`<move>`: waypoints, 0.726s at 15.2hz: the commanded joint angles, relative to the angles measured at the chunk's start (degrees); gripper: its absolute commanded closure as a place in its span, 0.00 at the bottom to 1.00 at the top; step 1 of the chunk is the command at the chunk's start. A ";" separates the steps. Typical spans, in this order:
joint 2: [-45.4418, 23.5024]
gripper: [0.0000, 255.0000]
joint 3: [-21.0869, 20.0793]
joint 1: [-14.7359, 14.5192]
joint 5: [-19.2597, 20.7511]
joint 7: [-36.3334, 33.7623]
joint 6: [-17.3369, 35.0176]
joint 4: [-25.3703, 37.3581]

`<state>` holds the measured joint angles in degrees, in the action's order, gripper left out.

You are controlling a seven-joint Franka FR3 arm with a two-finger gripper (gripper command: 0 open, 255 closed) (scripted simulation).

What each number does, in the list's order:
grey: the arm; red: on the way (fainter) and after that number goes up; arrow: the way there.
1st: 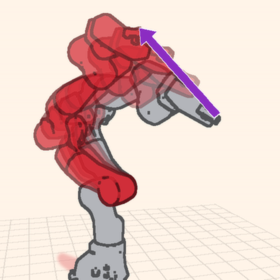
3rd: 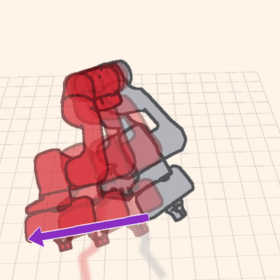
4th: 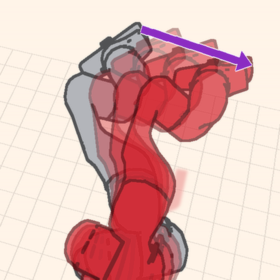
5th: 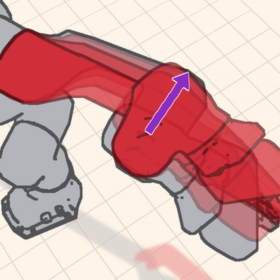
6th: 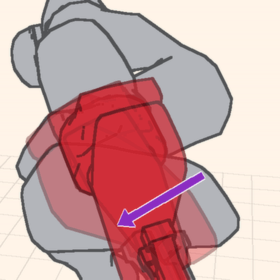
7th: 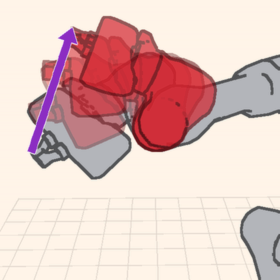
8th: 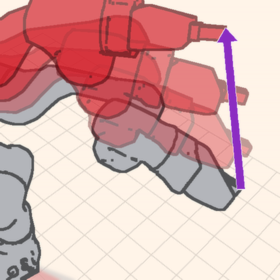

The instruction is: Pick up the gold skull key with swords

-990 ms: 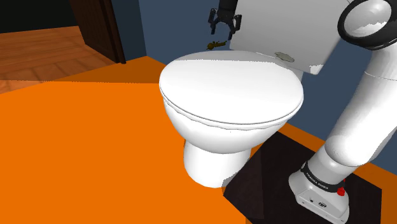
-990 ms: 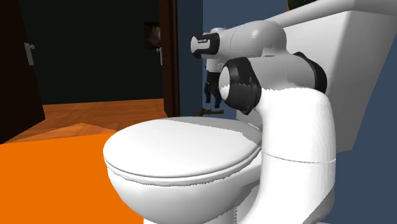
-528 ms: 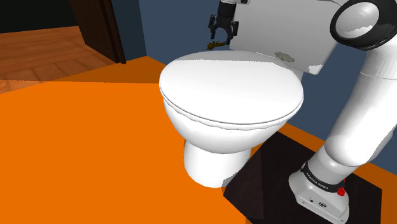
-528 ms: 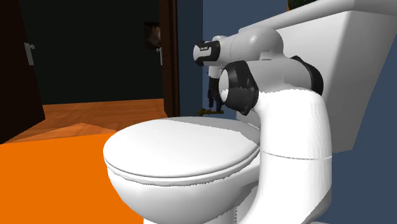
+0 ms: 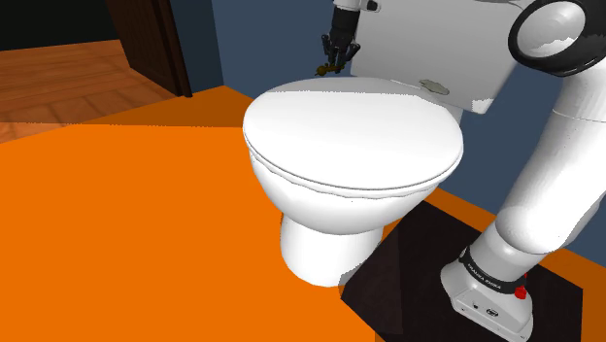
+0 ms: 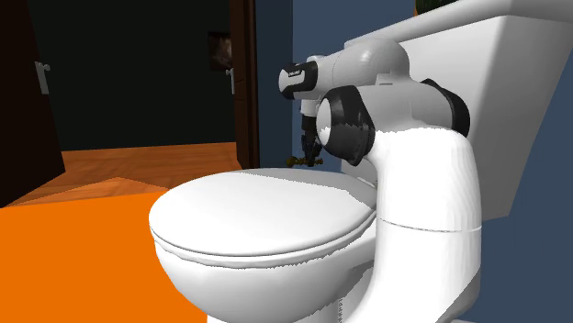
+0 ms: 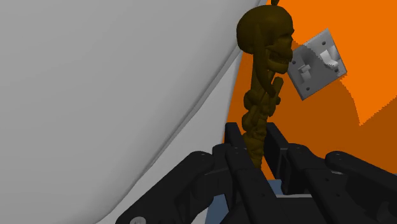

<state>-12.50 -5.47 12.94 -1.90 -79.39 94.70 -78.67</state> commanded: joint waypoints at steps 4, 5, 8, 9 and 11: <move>-0.18 1.00 -0.02 -0.01 -0.02 0.01 -0.09 0.00; -0.25 1.00 0.00 0.00 -0.02 0.04 -0.09 0.06; -1.01 1.00 -0.02 -0.06 0.06 -0.12 -2.75 3.49; -1.31 1.00 -0.03 -0.09 0.09 -0.17 -3.66 4.71; -2.00 1.00 -0.05 -0.14 0.16 -0.28 -5.54 7.27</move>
<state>-14.38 -5.55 12.74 -1.73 -79.73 90.04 -72.38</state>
